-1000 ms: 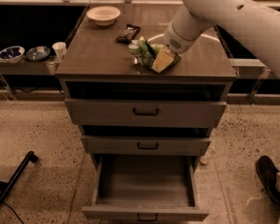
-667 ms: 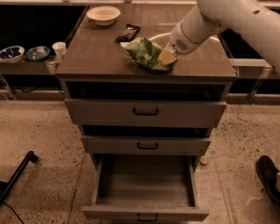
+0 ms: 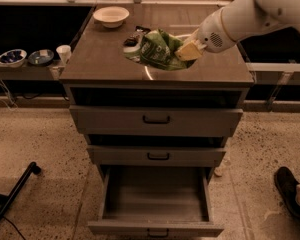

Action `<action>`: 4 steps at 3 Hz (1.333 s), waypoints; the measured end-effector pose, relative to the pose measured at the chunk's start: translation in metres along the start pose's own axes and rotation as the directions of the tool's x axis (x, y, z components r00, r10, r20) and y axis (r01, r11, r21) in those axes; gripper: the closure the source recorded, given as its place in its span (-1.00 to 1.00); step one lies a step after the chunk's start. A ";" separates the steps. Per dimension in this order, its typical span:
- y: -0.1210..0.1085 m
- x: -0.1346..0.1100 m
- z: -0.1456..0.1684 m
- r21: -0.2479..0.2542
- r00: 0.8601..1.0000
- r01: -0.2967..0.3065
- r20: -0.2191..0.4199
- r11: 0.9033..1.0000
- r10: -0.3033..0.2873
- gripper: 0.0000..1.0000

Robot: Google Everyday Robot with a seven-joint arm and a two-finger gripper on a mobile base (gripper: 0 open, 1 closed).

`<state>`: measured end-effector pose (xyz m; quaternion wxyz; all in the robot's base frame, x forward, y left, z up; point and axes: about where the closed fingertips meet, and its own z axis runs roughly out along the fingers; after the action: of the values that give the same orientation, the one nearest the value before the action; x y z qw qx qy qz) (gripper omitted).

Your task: Place green jalapeno chip bag into bottom drawer

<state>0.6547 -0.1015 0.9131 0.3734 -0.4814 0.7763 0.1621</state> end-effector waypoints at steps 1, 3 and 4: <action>0.055 -0.012 -0.042 -0.021 0.994 0.104 0.039 0.994 -0.103 1.00; 0.076 0.009 -0.028 -0.064 0.995 0.099 -0.008 0.993 -0.099 1.00; 0.089 0.043 0.004 -0.096 0.997 0.073 -0.011 0.993 -0.075 1.00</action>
Offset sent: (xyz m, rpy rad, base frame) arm -0.0495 0.0058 0.0317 0.0140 -0.0633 0.0769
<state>0.5675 -0.0833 0.8690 0.3500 -0.5282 0.7520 0.1814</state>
